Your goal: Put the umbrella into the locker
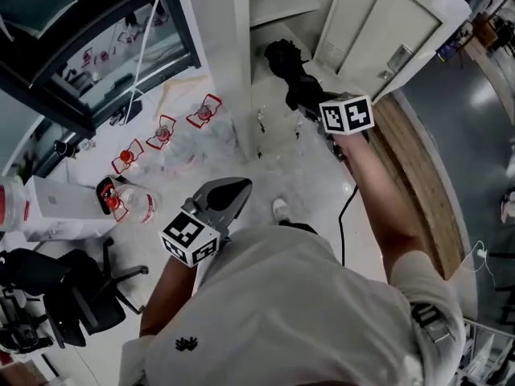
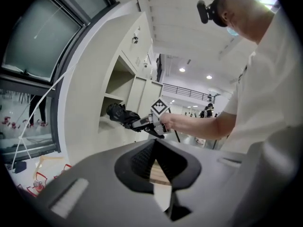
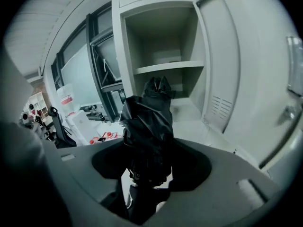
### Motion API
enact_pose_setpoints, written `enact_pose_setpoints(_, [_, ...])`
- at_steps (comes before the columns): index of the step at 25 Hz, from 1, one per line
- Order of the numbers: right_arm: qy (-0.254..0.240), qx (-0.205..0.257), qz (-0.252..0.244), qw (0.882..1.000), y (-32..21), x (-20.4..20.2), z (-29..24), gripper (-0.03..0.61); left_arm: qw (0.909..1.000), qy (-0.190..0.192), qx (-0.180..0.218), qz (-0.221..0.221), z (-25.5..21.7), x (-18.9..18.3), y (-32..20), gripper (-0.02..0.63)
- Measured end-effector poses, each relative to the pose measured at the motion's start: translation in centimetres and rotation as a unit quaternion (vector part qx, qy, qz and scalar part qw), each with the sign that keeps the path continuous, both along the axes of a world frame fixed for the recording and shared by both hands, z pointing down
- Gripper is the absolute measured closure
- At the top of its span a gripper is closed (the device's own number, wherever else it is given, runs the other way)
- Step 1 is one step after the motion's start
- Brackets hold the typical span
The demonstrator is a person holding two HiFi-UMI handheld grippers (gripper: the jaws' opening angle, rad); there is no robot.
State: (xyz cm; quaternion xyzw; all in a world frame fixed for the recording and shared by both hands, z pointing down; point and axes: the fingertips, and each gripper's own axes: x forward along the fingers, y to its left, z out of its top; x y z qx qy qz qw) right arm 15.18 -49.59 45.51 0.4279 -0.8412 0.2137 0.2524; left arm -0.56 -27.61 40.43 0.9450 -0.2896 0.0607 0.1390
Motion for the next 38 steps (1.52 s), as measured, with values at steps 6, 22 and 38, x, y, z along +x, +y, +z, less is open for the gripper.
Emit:
enact_pose_setpoints(6, [0.025, 0.008, -0.037, 0.999, -9.7, -0.7, 1.2, 0.347, 0.9988, -0.009, 0.0, -0.047, 0.1, 2.4, -5.2, 0.558])
enact_pose_setpoints(22, [0.081, 0.009, -0.072, 0.994, -22.9, -4.7, 6.5, 0.347, 0.9845, -0.028, -0.008, -0.173, 1.1, 1.5, -10.4, 0.558])
enact_pose_setpoints(38, [0.086, 0.017, -0.072, 0.994, -24.6, -5.9, 6.1, 0.331, 0.9863, -0.013, -0.022, -0.163, 1.4, 0.3, -11.0, 0.558])
